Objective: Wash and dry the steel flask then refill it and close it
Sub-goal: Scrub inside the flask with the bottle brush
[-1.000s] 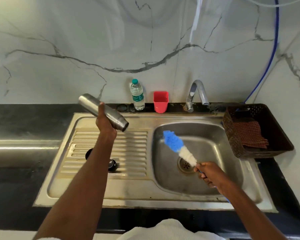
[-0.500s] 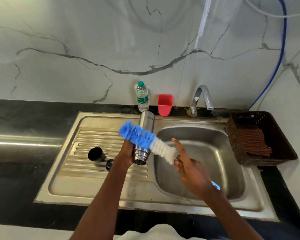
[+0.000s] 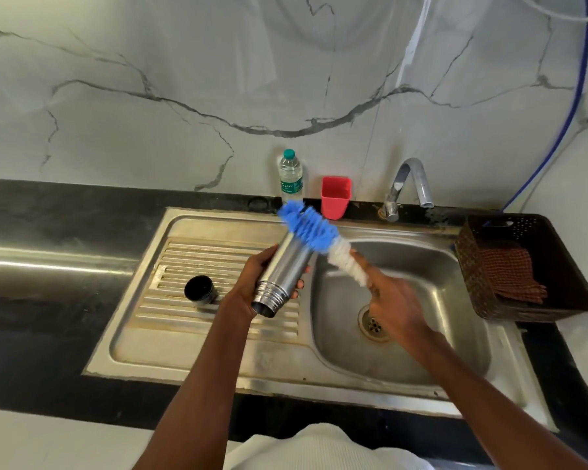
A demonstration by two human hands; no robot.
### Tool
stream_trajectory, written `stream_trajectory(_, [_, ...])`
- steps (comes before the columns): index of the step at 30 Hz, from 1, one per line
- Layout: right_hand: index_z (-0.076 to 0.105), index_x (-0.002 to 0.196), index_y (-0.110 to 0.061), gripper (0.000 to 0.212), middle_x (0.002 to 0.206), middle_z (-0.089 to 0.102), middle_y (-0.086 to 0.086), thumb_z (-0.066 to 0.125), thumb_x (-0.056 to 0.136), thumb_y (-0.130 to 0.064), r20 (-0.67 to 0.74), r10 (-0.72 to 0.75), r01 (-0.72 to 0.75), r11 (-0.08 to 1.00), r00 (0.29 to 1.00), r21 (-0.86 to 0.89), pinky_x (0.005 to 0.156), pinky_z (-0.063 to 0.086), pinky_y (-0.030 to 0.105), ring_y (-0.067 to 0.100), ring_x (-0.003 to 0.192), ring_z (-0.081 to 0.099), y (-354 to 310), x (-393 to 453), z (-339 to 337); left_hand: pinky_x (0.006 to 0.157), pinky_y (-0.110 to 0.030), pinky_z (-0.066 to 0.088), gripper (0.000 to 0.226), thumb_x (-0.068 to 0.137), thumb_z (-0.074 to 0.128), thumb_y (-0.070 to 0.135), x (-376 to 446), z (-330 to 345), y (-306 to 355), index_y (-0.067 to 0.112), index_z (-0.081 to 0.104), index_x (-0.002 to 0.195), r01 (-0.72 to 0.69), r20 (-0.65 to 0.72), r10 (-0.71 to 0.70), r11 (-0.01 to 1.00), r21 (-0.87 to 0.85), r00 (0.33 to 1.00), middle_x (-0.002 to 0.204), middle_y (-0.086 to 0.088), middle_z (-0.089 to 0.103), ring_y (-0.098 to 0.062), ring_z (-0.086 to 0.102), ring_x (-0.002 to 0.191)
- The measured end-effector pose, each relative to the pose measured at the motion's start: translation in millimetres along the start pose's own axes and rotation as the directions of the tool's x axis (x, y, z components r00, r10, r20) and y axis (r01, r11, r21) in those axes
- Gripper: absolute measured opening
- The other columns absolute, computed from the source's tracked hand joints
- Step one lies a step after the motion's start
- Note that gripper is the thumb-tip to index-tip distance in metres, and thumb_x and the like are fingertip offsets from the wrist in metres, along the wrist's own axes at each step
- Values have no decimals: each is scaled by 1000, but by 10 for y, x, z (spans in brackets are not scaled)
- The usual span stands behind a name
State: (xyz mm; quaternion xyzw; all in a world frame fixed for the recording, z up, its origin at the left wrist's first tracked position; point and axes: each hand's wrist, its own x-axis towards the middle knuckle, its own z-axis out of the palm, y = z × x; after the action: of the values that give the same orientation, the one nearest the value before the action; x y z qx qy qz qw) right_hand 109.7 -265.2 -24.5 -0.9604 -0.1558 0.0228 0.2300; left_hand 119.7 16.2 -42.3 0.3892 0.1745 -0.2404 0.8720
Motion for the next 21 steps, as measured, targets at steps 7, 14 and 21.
stream_trajectory(7, [15, 157, -58, 102, 84, 72, -1, 61, 85, -3, 11, -279, 279, 960, 960, -13, 56, 37, 24, 28, 63, 66, -28, -277, -23, 54, -41, 63, 55, 82, 68, 46, -101, 20, -79, 0, 67, 111, -42, -83, 39, 999, -34, 996, 91, -20, 76, -30, 75, 67])
stream_trajectory(14, [17, 159, -55, 76, 102, 74, 15, 49, 103, -15, 26, 92, -93, 994, 995, 54, 62, 39, 32, 27, 74, 63, -20, 73, -150, 63, -42, 65, 63, 100, 56, 49, -30, 99, -38, -5, 66, 132, 92, 75, -89, 995, -47, 993, 120, -28, 68, -34, 76, 89])
stream_trajectory(21, [32, 160, -40, 71, 77, 70, -5, 44, 92, -22, -3, -389, 388, 920, 921, -46, 52, 46, 30, 21, 55, 59, 137, -315, -45, 66, -44, 63, 47, 88, 78, 44, 35, -40, -76, 11, 66, 120, -25, -127, 31, 999, 47, 991, 110, -24, 68, -33, 73, 78])
